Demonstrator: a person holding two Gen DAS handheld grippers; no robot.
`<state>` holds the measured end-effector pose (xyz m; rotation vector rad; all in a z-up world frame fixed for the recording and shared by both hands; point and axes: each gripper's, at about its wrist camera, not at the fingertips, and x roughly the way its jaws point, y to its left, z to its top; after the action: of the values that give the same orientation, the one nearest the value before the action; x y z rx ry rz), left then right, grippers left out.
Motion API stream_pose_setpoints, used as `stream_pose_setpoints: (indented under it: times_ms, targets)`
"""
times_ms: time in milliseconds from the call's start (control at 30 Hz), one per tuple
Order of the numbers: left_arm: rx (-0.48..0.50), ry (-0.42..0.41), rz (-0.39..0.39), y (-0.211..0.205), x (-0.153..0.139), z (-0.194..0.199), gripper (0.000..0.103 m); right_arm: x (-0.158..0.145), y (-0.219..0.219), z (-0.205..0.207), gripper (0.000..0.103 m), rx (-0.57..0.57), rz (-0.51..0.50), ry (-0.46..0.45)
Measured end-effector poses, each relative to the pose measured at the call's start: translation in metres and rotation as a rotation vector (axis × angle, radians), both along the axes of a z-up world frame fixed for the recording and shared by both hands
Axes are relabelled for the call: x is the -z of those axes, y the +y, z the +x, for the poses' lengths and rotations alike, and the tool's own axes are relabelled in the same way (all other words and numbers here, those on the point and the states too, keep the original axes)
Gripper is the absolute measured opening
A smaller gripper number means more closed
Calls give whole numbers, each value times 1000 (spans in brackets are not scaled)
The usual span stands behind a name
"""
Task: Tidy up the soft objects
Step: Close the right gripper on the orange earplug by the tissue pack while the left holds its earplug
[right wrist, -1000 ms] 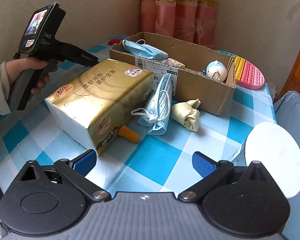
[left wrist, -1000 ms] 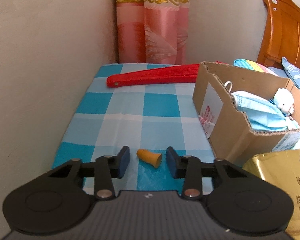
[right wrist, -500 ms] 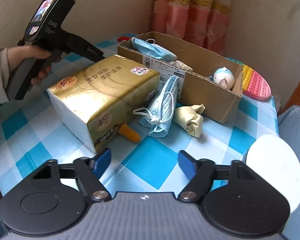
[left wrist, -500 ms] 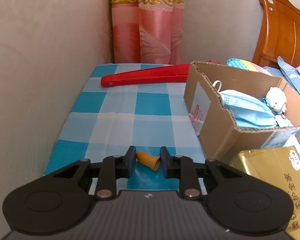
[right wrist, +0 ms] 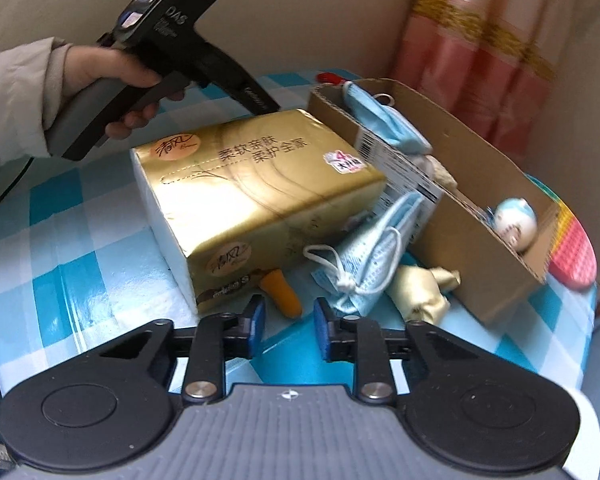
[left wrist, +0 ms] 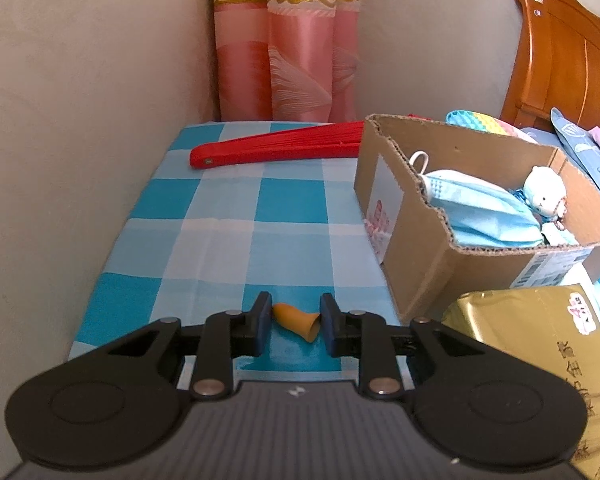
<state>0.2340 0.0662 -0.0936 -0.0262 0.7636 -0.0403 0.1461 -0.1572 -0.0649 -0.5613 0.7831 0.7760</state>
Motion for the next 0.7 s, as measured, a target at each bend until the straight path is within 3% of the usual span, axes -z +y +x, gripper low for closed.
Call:
stream_pose_setpoints:
  times_ms: [333, 700]
  targets:
    - [9, 5, -7, 0, 0, 0, 24, -1, -1, 4, 16, -58, 0, 21]
    - [26, -2, -24, 1, -7, -14, 24, -12, -12, -14, 15, -18, 22, 38]
